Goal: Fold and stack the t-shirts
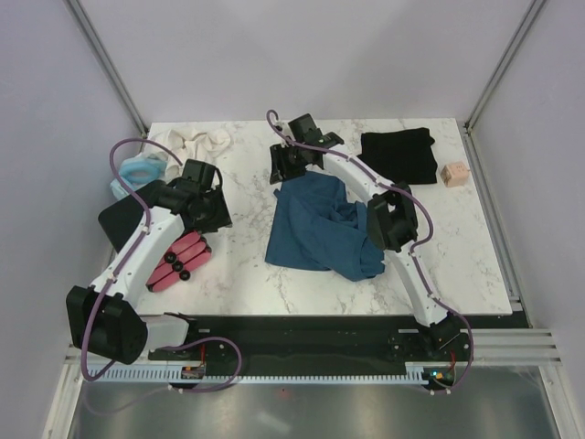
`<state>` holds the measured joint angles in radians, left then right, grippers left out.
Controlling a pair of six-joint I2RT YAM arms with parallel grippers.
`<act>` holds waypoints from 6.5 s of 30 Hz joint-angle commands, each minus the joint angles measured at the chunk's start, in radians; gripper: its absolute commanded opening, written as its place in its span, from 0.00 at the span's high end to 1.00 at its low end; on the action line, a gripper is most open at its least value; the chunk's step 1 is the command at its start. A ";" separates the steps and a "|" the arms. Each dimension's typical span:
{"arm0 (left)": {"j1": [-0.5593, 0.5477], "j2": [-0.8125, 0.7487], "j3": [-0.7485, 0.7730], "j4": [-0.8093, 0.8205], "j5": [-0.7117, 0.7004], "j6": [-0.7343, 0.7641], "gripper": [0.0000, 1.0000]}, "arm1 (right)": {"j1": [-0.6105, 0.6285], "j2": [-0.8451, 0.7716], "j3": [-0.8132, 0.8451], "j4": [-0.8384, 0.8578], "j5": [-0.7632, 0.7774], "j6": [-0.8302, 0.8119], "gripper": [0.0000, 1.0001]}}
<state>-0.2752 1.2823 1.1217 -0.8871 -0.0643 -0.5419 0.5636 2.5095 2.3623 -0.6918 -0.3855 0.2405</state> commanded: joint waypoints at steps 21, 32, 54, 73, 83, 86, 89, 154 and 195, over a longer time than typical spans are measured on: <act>0.004 -0.029 -0.034 0.013 -0.035 -0.040 0.52 | 0.022 0.041 -0.058 0.001 -0.050 -0.050 0.49; 0.005 -0.037 -0.037 0.013 -0.045 -0.035 0.52 | 0.036 0.054 -0.054 -0.002 -0.020 -0.056 0.79; 0.007 0.418 0.326 0.188 0.060 0.035 0.46 | -0.053 -0.748 -0.475 -0.158 0.433 -0.058 1.00; -0.035 1.313 1.353 0.112 0.469 0.092 0.45 | -0.117 -1.161 -0.793 -0.333 0.563 0.097 1.00; -0.116 1.331 1.319 0.103 0.325 0.146 0.45 | -0.120 -1.200 -0.801 -0.364 0.571 0.094 1.00; -0.147 1.347 1.307 0.088 0.222 0.143 0.45 | -0.120 -1.201 -0.782 -0.361 0.550 0.098 1.00; -0.148 1.345 1.313 0.103 0.166 0.102 0.46 | -0.120 -1.212 -0.779 -0.364 0.542 0.094 1.00; -0.075 0.841 0.865 0.215 -0.109 0.102 0.98 | -0.404 -1.227 -0.950 -0.187 0.685 0.066 1.00; 0.176 0.277 0.757 -0.027 0.049 0.008 0.98 | -0.407 -1.186 -0.459 -0.361 0.596 0.141 1.00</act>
<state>-0.1005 1.4822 1.7527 -0.9245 -0.0902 -0.4885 0.1604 1.2430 1.8450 -1.0523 0.2871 0.3763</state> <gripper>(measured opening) 0.038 0.010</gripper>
